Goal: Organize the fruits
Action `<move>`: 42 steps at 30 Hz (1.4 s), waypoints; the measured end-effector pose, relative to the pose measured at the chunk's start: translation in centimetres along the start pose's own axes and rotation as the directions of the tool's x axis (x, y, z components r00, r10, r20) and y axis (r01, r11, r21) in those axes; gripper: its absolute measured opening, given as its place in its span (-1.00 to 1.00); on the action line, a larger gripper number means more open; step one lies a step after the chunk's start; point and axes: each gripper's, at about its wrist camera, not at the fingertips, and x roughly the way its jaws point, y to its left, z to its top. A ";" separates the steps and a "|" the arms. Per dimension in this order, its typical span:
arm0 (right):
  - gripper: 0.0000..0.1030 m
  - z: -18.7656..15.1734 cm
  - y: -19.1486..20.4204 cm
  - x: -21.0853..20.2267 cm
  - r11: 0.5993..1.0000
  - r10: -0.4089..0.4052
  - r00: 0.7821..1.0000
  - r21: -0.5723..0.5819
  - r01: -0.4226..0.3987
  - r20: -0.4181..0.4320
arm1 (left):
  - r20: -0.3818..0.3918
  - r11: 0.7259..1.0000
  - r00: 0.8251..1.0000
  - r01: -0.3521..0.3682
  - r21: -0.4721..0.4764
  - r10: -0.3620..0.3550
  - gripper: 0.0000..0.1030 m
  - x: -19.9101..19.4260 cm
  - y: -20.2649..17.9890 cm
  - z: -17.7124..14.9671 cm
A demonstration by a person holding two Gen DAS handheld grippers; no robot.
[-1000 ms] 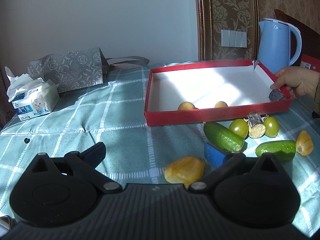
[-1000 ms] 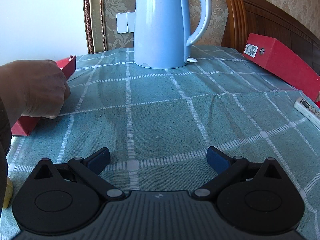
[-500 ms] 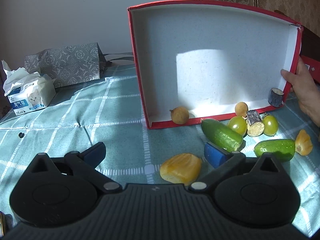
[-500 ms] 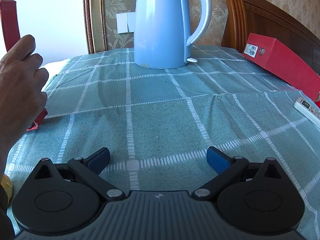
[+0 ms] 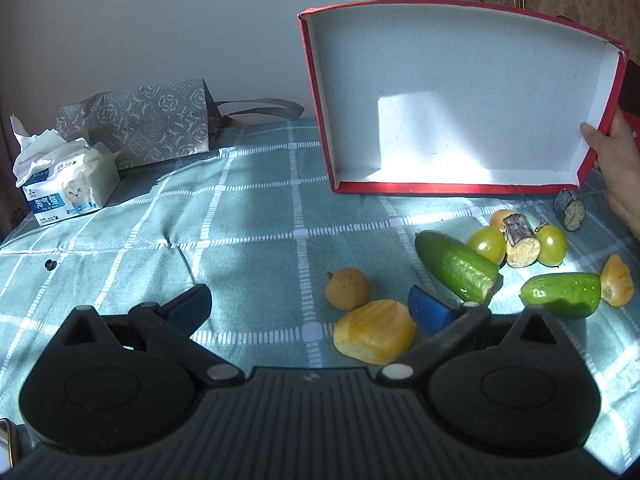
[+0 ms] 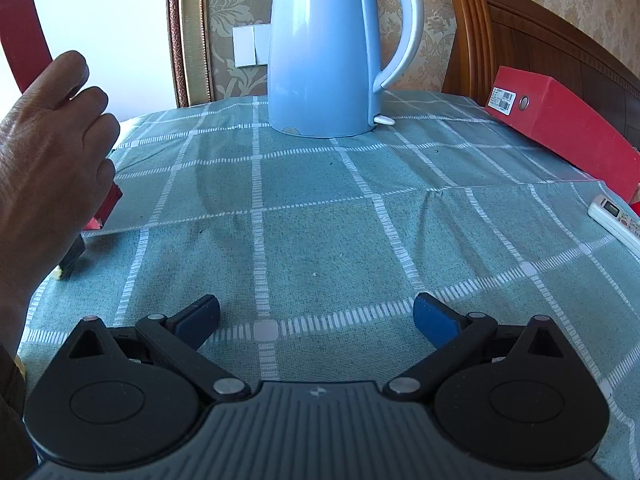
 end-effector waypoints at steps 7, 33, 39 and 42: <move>1.00 0.0 0.0 0.0 1.000 0.000 1.000 0.000 0.000 0.000 | -0.008 1.000 1.000 -0.003 0.005 0.004 1.00 0.2 -0.1 0.0; 1.00 0.1 0.0 0.1 1.000 0.000 1.000 0.000 0.000 -0.001 | 0.006 0.998 0.998 -0.057 0.000 0.057 1.00 -2.7 -0.1 0.4; 1.00 0.1 0.0 0.1 1.000 0.000 1.000 0.000 0.000 -0.001 | 0.005 0.997 0.997 -0.074 -0.018 0.074 1.00 -2.7 -0.9 0.8; 1.00 0.1 0.0 0.1 1.000 0.000 1.000 0.000 0.000 -0.001 | 0.003 0.995 0.995 -0.100 -0.009 0.100 1.00 -2.6 -1.4 0.8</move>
